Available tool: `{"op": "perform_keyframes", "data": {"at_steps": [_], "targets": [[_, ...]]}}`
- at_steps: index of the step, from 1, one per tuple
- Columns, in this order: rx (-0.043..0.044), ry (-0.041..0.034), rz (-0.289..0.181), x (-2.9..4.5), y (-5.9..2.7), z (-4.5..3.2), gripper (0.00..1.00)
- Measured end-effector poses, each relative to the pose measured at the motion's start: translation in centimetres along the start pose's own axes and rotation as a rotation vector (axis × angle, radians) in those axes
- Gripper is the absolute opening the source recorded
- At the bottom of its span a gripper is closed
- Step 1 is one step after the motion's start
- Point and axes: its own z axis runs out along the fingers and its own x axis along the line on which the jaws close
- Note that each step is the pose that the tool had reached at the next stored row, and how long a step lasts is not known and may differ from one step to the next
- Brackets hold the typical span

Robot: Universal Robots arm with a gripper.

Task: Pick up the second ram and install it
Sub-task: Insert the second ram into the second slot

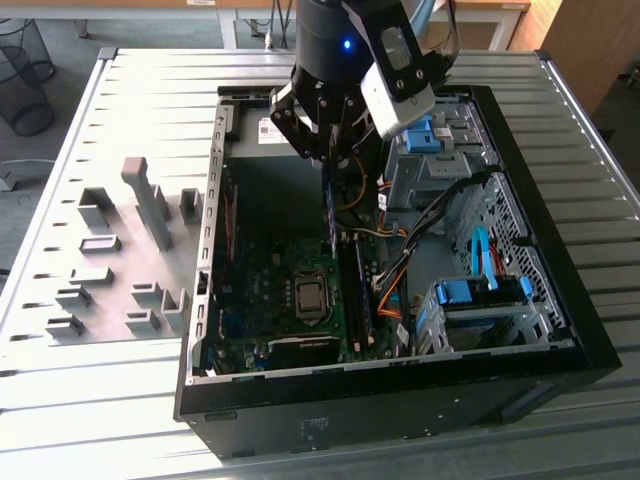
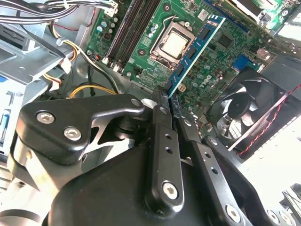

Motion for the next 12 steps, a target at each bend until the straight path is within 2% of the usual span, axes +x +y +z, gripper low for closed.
{"op": "perform_keyframes", "data": {"at_steps": [12], "targets": [[-0.0001,0.0,0.0,0.0,0.0,0.37,0.14]]}}
